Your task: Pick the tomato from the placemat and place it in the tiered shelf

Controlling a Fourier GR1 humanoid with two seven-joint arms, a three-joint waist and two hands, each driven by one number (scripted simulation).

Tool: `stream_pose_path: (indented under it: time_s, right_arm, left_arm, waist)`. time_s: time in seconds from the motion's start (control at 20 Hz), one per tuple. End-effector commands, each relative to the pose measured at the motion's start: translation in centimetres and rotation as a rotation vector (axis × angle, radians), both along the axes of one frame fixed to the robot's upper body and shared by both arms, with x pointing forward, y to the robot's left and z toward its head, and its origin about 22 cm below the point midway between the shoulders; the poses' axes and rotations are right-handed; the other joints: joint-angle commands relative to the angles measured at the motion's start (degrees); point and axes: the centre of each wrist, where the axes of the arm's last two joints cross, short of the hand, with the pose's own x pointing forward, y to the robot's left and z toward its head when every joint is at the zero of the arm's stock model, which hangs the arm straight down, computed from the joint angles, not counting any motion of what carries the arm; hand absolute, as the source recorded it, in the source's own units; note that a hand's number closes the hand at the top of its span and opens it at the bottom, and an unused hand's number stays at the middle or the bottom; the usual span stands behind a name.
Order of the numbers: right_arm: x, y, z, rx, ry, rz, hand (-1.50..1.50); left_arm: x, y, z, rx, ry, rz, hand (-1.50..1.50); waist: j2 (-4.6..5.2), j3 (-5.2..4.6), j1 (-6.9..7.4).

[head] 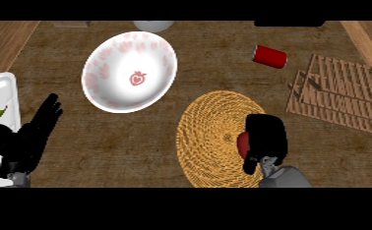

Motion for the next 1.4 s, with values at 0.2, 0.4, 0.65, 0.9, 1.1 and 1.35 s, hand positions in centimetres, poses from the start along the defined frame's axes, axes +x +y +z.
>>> stream_pose_path:
  time_s: [0.2,0.4,0.65,0.9,1.1,1.35]
  right_arm:
    - [-3.3,-5.7,3.3,0.077,-0.116,0.151,1.5]
    - [-5.6,-11.6,5.3,0.198,-0.184,0.282,1.5]
    - [-8.4,-16.9,7.9,0.267,-0.284,0.269,1.5]
    - [-11.5,-18.0,13.7,0.376,-0.376,0.231,1.5]
    - [-13.3,-18.0,17.1,0.535,-0.386,0.2,1.5]
    - [-15.8,-20.9,19.5,0.669,-0.465,0.156,1.5]
  left_arm:
    - [-1.5,0.2,-0.6,0.021,0.022,0.031,0.0]
    - [-0.7,-0.2,0.6,-0.005,0.018,0.047,0.0]
    - [0.1,0.9,1.2,-0.003,-0.003,0.03,0.0]
    - [-0.5,1.2,1.8,0.008,-0.007,0.053,0.0]
    - [-0.3,1.0,0.7,0.001,0.018,0.02,0.0]
    - [-0.4,1.8,-0.1,-0.003,0.017,0.051,0.0]
  waist:
    - [0.22,0.39,-0.94]
    - [0.02,0.46,-2.1]
    - [0.33,0.42,-1.41]
    - [0.17,0.38,-1.63]
    - [0.22,0.25,-1.95]
    - [0.14,0.25,-2.57]
